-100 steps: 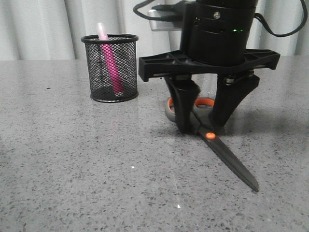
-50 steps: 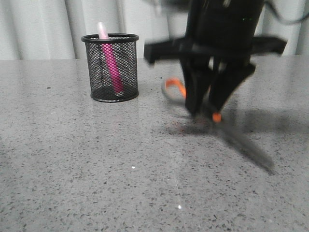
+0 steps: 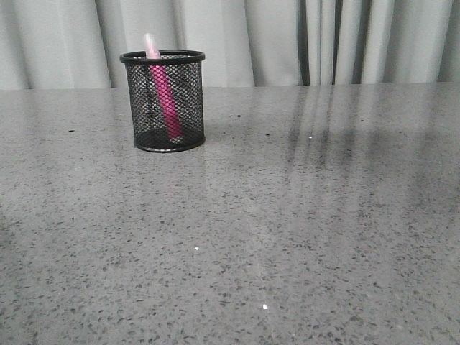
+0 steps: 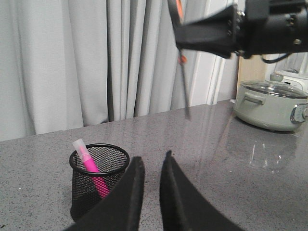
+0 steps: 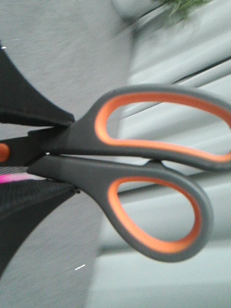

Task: Put pen and scissors into bin
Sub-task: 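Lift the scissors and carry them above the mesh cup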

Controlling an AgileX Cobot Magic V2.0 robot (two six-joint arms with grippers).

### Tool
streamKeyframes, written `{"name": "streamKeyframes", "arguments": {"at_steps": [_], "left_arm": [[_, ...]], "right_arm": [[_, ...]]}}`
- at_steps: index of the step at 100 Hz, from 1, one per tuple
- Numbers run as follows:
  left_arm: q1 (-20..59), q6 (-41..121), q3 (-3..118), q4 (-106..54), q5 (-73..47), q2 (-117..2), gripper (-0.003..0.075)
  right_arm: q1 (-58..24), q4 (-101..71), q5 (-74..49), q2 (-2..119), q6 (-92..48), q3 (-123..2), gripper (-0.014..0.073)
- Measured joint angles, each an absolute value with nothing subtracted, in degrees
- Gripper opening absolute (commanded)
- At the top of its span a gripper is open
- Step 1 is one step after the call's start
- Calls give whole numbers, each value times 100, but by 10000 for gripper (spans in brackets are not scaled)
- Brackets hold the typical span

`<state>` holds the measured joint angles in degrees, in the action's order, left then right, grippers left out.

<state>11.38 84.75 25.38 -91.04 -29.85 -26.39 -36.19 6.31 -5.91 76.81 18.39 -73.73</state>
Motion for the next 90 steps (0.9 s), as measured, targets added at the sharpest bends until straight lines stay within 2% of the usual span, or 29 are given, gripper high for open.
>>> {"name": "streamKeyframes", "arguments": {"at_steps": [23,35,59,90], "left_arm": [[1138,8475,2538,-9115,-2999,-2639,62],[1149,8475,2538,-9115,-3008,-2639,62],[1149,8475,2538,-9115,-3008,-2639,62],[1149,8475,2538,-9115,-3012,-2639,62]], "right_arm": [[-3619,986,1470,8948,1839,-7360,-70],[-3619,1274,2099,9522,1839,-7360,-70],[-3630,1413,2255,10198,1646,-7360,-70],[-3564,1417,2242,10466,1284,-7360,-70]]}}
